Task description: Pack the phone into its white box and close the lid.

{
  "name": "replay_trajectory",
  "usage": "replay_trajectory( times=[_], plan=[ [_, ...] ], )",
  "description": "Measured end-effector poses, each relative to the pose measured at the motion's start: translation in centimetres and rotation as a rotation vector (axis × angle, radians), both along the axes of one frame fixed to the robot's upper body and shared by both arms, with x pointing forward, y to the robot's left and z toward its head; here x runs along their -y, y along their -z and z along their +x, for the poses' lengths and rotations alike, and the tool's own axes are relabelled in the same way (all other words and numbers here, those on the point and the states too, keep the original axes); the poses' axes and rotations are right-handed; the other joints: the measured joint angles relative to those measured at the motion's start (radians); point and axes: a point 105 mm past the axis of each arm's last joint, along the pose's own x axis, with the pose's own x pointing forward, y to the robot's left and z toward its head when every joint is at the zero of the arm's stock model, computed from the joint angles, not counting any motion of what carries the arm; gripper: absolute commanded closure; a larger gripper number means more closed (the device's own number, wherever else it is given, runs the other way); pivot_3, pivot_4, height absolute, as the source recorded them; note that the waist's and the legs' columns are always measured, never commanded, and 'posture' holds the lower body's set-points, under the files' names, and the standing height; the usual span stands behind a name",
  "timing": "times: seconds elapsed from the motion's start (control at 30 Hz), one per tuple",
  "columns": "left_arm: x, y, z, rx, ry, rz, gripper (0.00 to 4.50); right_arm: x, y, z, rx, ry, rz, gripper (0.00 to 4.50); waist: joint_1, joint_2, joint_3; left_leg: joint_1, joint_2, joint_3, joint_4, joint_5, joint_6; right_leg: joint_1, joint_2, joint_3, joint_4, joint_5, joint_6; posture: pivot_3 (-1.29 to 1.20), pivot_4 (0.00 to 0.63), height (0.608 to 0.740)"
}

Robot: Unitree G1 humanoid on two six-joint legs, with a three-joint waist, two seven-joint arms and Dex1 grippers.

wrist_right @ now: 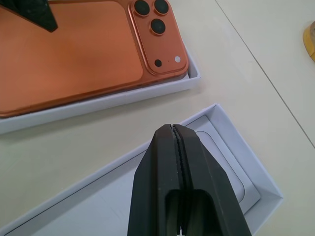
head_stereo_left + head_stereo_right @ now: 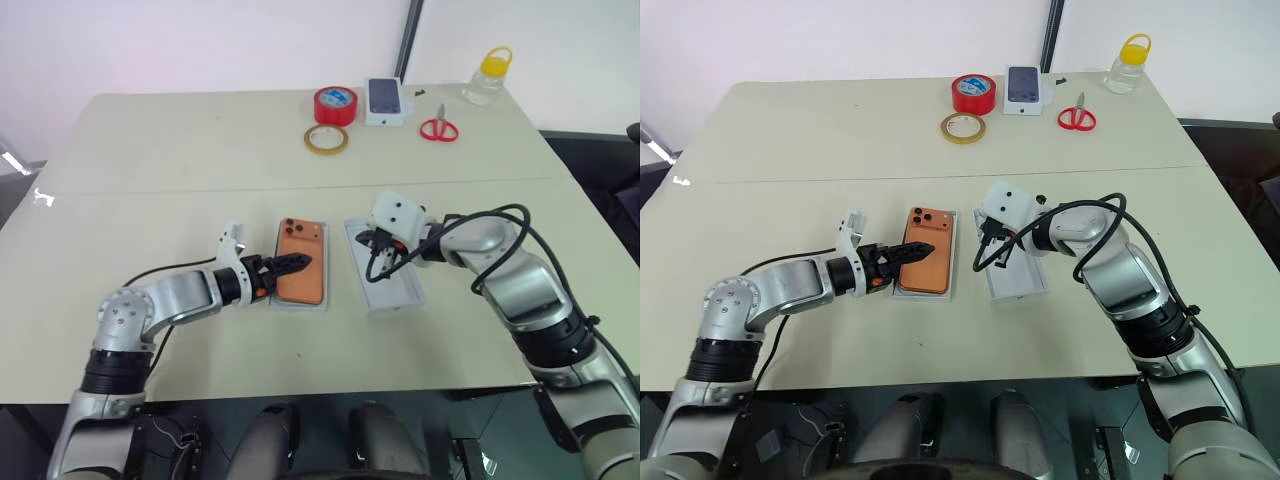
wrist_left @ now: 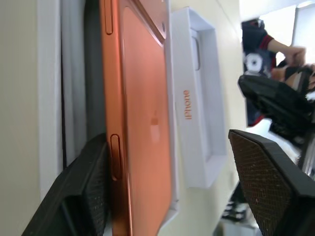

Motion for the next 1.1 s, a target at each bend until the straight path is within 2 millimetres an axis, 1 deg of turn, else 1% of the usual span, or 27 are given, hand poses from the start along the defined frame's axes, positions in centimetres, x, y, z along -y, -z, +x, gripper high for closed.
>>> replay_trajectory(
  times=[0.13, 0.23, 0.37, 0.53, 0.73, 0.87, 1.0, 1.03, 1.1],
  plan=[
    [-0.5, -1.0, -0.7, 0.134, 0.085, 0.157, 0.73, -0.1, 0.1, 0.0, -0.002, -0.004, 0.0, 4.5, 0.004, 0.0, 0.0, 0.0, 0.0, 0.0, 0.0, 0.0, 0.0, 0.0, 0.0, 0.0, -0.001, 0.0, 0.0, 0.0, 0.15, 0.74],
    [-0.1, -1.9, -1.1, 0.222, 0.145, 0.213, 0.73, -0.3, 0.2, -0.1, -0.006, -0.013, -0.001, 4.5, 0.005, 0.0, 0.0, 0.0, 0.0, 0.0, 0.0, 0.0, 0.0, 0.0, 0.0, 0.0, -0.001, 0.0, 0.0, 0.0, 0.15, 0.74],
    [-0.1, -1.6, -1.2, 0.243, 0.173, 0.255, 0.73, -0.5, 0.1, -0.1, 0.0, -0.02, 0.003, 4.5, 0.004, 0.0, 0.001, 0.0, 0.0, 0.0, 0.0, 0.0, 0.0, 0.0, 0.0, 0.0, -0.001, 0.0, 0.0, 0.0, 0.15, 0.74],
    [-1.0, -1.3, -1.2, 0.251, 0.189, 0.309, 0.73, -0.6, 0.1, -0.1, 0.008, -0.024, 0.005, 4.5, 0.004, 0.0, 0.001, 0.0, 0.0, 0.0, 0.0, 0.0, 0.0, 0.0, 0.0, 0.0, -0.001, 0.0, 0.0, 0.0, 0.15, 0.74],
    [-1.4, -1.9, -1.2, 0.269, 0.195, 0.3, 0.73, -0.7, 0.0, -0.1, 0.015, -0.029, 0.007, 4.5, 0.002, 0.0, 0.001, 0.0, 0.0, 0.0, -0.001, 0.0, 0.0, 0.0, 0.0, 0.0, -0.001, 0.0, 0.0, 0.0, 0.15, 0.74],
    [-2.5, -2.9, -0.8, 0.301, 0.162, 0.306, 0.73, -0.7, 0.0, -0.1, 0.015, -0.029, 0.006, 4.5, 0.002, 0.0, 0.001, 0.0, 0.0, 0.0, -0.001, 0.0, 0.0, 0.0, 0.0, 0.0, -0.001, 0.0, 0.0, 0.0, 0.15, 0.74],
    [-5.1, -4.2, 0.9, 0.383, 0.046, 0.382, 0.73, -0.6, 0.1, -0.1, 0.014, -0.027, 0.005, 4.5, 0.003, 0.0, 0.001, 0.0, 0.0, 0.0, -0.001, 0.0, 0.0, 0.0, 0.0, 0.0, -0.001, 0.0, 0.0, 0.0, 0.15, 0.74],
    [-5.8, -4.3, 1.3, 0.403, 0.02, 0.42, 0.97, -0.6, 0.1, 0.0, 0.012, -0.025, 0.004, 4.5, 0.003, 0.0, 0.001, 0.0, 0.0, 0.0, -0.001, 0.0, 0.0, 0.0, 0.0, 0.0, -0.001, 0.0, 0.0, 0.0, 0.15, 0.74],
    [-7.3, -3.6, 2.0, 0.432, 0.004, 0.567, 1.63, -0.6, 0.3, 0.0, 0.007, -0.026, -0.001, 4.5, 0.002, 0.001, 0.001, 0.0, 0.0, 0.0, -0.002, 0.0, 0.0, 0.0, 0.0, 0.0, -0.001, 0.0, 0.0, 0.0, 0.15, 0.74]
  ],
)
